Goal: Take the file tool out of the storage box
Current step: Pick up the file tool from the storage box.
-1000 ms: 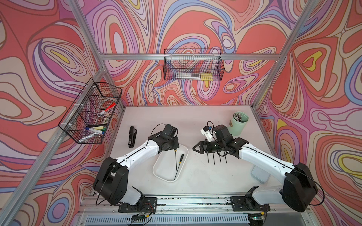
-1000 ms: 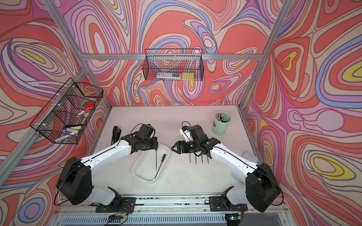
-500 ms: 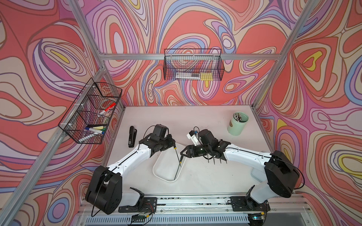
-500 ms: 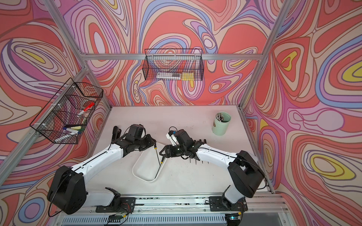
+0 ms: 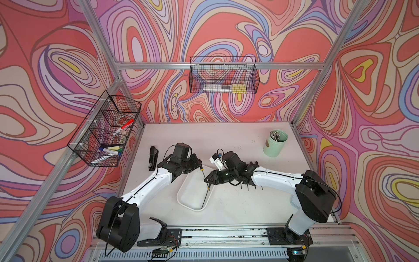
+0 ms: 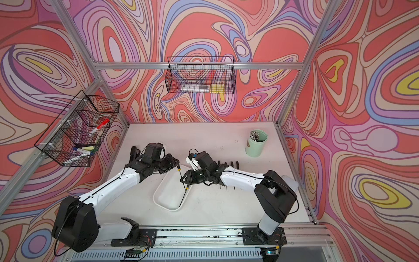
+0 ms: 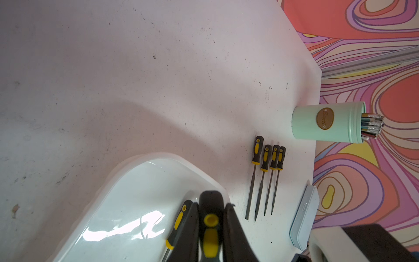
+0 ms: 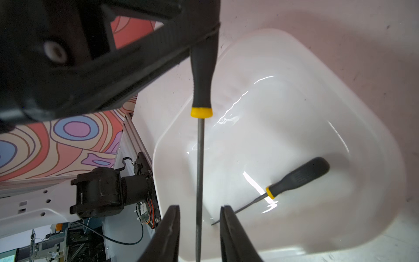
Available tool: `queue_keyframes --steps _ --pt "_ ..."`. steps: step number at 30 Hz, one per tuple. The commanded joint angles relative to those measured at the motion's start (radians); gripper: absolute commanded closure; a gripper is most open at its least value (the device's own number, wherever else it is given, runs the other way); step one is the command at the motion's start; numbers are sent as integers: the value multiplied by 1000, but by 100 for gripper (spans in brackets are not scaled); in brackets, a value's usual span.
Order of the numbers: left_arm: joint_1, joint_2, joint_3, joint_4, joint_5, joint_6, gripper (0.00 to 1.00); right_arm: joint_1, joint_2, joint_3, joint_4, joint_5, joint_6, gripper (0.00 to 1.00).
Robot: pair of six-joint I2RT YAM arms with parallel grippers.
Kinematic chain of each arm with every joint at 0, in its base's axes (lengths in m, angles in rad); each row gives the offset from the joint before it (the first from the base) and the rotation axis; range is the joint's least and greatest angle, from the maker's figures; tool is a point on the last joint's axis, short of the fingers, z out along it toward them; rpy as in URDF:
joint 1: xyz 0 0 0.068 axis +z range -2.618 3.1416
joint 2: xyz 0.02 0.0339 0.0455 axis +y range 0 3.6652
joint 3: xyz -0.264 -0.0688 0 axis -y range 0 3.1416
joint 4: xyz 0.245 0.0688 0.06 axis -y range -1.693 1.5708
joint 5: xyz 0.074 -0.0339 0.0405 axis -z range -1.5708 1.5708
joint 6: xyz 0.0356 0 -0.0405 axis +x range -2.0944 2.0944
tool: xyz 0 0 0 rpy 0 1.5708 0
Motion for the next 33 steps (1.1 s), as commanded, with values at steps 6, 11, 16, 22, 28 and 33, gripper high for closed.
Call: queue_keyframes --steps 6,11,16,22,28,33 --pt "18 -52 -26 36 16 -9 99 12 27 41 13 -24 -5 81" --pt "24 -70 -35 41 15 -15 99 12 32 41 14 -33 -1 85" --pt "27 -79 -39 44 15 -16 100 14 35 48 12 -37 -2 89" --pt "32 -85 -47 42 16 -5 97 13 21 58 -17 -15 -17 96" --pt "37 -86 -37 0 12 54 41 14 -35 81 -160 119 -71 100" --pt "40 -103 -30 -71 -20 116 5 14 -78 123 -358 340 -90 100"
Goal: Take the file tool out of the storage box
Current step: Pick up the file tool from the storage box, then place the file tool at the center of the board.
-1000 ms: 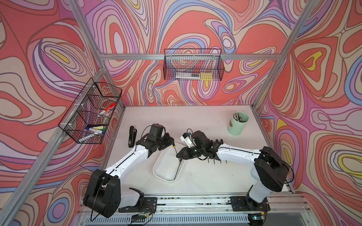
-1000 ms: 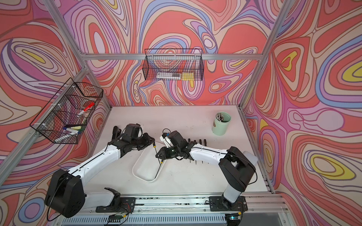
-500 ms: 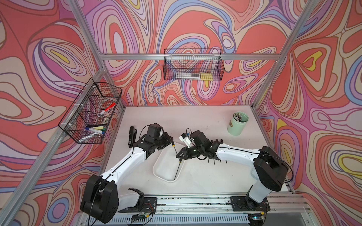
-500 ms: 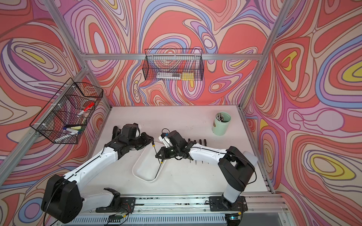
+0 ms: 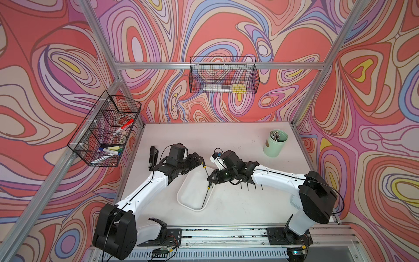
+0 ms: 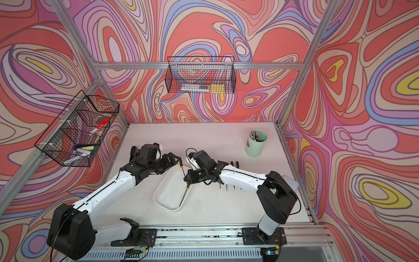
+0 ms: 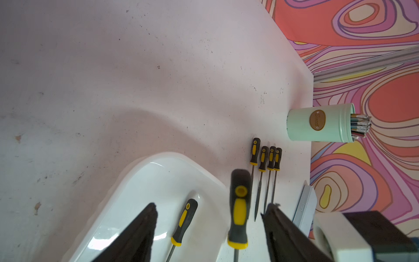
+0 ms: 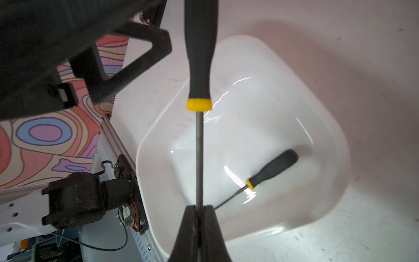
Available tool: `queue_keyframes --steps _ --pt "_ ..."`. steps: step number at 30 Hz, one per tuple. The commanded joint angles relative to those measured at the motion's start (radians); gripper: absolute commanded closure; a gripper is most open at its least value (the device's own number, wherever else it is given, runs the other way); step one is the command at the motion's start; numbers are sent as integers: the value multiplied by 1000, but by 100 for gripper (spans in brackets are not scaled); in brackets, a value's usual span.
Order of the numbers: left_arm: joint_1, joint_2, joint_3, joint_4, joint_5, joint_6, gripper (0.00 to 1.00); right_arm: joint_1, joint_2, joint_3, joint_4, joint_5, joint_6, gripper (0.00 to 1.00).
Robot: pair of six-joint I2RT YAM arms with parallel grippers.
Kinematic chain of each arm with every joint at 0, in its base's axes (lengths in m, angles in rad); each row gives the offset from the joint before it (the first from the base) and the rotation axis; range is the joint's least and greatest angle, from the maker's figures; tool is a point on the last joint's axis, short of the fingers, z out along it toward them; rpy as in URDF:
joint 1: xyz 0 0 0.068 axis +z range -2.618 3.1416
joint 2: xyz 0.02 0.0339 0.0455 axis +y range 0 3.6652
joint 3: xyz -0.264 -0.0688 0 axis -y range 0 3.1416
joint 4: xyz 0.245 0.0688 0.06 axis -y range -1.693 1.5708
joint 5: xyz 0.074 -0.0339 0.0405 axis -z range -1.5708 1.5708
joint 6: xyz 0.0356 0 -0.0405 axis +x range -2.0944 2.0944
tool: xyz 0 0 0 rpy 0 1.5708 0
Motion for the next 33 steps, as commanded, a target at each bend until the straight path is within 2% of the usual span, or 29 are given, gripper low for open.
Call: queue_keyframes --steps 1,7,10,18,33 --pt "5 -33 3 -70 -34 75 2 0 -50 53 -190 225 -29 100" --pt "5 -40 49 -174 31 171 1 1 -10 108 -407 512 59 100" --pt "5 -61 66 -211 75 201 1 0 44 122 -463 588 105 100" --pt "5 -113 82 -302 115 263 1 1 117 95 -448 629 188 100" --pt "5 -107 50 -265 149 244 1 -3 225 53 -418 631 207 100"
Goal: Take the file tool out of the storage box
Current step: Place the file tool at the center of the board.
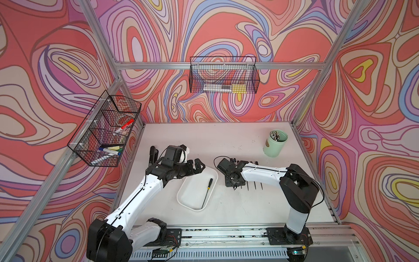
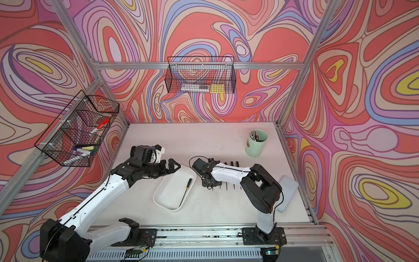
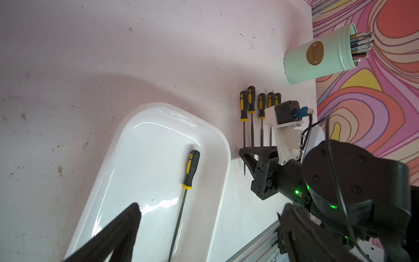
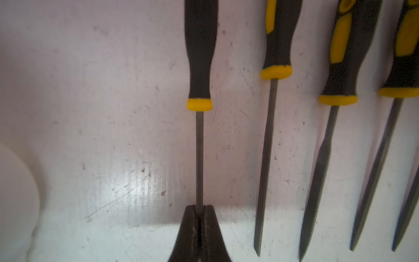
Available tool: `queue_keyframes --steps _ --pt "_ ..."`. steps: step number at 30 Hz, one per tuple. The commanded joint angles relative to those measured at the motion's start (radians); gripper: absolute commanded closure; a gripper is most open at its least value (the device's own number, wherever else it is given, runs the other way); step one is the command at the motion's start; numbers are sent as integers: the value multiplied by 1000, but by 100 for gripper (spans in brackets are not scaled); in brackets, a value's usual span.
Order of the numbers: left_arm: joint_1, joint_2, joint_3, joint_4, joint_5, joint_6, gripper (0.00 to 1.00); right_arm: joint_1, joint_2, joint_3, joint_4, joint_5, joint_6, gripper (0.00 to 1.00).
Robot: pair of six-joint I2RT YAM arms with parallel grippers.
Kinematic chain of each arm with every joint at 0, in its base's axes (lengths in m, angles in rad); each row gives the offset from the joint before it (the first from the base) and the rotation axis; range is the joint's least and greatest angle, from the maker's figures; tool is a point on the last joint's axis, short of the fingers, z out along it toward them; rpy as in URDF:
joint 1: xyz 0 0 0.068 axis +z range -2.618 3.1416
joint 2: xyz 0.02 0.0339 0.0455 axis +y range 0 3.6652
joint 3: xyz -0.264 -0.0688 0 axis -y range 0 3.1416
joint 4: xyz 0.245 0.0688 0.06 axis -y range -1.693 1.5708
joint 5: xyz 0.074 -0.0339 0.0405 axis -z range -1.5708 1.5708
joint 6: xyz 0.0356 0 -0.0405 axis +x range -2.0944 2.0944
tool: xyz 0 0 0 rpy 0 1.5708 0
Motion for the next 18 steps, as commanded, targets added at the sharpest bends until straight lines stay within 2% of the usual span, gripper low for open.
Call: queue_keyframes --steps 1,18 --pt "5 -1 -12 -1 11 8 1 -2 18 -10 13 27 12 100" --pt "5 6 -27 6 6 8 1 -24 39 -34 55 23 -7 97"
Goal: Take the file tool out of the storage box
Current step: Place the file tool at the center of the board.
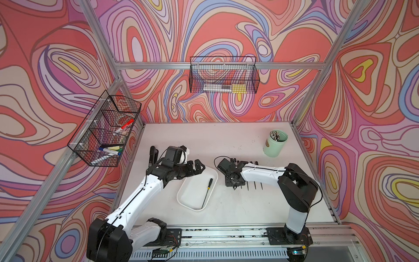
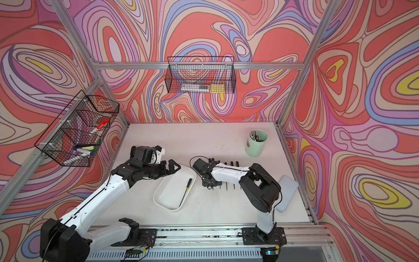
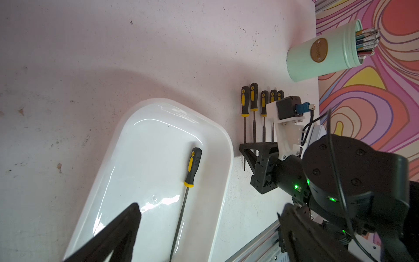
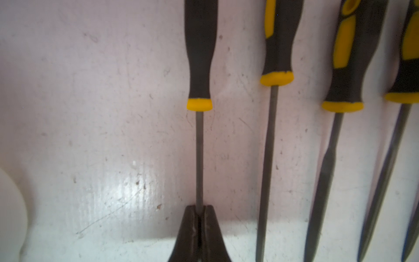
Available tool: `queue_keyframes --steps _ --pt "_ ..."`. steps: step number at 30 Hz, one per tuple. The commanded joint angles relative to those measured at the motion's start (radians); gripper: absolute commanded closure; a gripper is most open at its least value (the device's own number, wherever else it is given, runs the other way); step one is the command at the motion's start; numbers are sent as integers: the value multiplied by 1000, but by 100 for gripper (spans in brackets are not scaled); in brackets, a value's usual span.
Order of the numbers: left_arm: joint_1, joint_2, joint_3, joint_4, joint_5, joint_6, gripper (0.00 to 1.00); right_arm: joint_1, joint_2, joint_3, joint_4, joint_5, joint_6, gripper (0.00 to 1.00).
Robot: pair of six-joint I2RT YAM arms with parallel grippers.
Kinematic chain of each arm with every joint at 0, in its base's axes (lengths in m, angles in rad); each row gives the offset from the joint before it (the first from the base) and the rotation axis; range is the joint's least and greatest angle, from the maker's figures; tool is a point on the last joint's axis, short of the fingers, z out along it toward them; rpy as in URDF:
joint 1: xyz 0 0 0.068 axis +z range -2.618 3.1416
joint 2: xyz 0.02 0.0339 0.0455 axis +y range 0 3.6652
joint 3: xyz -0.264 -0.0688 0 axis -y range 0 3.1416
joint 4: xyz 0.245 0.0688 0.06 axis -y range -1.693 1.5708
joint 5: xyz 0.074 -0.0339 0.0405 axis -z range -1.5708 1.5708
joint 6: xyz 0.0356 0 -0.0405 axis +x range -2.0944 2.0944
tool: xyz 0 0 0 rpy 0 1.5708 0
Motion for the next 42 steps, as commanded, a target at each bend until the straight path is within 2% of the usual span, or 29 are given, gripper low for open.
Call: queue_keyframes --steps 1,8,13,19,28,35,37,42 --pt "5 4 -13 2 3 7 1 -11 32 -23 17 13 -7 96" --pt "4 25 -7 -15 -11 11 1 -12 32 -21 12 12 -12 88" --pt "-3 77 3 -52 -43 16 1 -13 26 -23 12 7 -17 86" --pt "-55 123 19 -77 -108 35 4 -12 7 -9 -2 14 -33 86" --pt "-187 261 95 -130 -239 99 22 -18 -160 51 -39 -13 -158 82" --pt "-223 363 115 -111 -263 133 49 -88 -292 70 -24 -202 -242 77" --pt "-224 391 117 -93 -247 137 51 -115 -322 55 -4 -257 -246 76" --pt "-231 459 147 -72 -224 153 54 -161 -386 3 37 -354 -250 67"
